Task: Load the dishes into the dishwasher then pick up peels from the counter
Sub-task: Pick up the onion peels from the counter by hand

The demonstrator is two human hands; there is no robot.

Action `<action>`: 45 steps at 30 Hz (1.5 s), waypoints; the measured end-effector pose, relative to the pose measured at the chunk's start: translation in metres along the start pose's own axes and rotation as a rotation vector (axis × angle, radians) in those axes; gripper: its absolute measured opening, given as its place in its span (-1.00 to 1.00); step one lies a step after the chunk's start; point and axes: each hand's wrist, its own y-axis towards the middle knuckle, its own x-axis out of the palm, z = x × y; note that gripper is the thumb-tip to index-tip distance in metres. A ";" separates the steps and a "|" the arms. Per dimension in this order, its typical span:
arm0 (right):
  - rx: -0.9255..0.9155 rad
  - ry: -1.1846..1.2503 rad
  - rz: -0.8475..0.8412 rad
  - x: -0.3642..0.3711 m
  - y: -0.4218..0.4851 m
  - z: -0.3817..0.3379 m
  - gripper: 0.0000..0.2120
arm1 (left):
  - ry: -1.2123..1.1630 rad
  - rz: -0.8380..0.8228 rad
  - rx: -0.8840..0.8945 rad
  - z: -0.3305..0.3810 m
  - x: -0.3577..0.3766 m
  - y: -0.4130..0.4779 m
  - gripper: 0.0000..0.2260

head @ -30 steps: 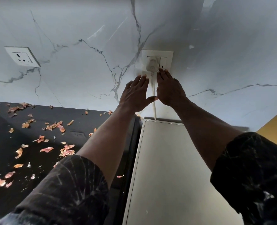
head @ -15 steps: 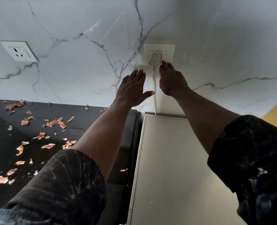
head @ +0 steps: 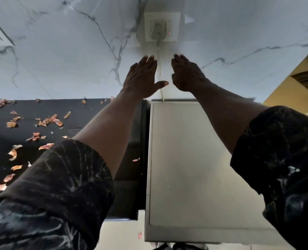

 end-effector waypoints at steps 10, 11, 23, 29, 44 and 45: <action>0.052 0.038 -0.025 0.012 -0.106 -0.017 -0.43 | -0.021 -0.074 0.007 0.034 0.019 -0.082 -0.18; 0.054 0.049 -0.026 0.014 -0.123 -0.019 -0.43 | -0.021 -0.083 -0.009 0.036 0.021 -0.095 -0.18; 0.082 0.151 -0.172 0.087 -0.368 -0.075 -0.47 | -0.088 -0.279 -0.115 0.087 0.057 -0.324 -0.16; 0.076 0.190 -0.201 0.141 -0.467 -0.103 -0.49 | -0.115 -0.374 -0.121 0.115 0.087 -0.421 -0.20; 0.076 0.174 -0.427 0.225 -0.571 -0.173 -0.38 | -0.129 -0.427 -0.083 0.128 0.164 -0.545 -0.23; 0.077 0.170 -0.454 0.228 -0.569 -0.176 -0.37 | -0.117 -0.456 -0.075 0.126 0.167 -0.550 -0.22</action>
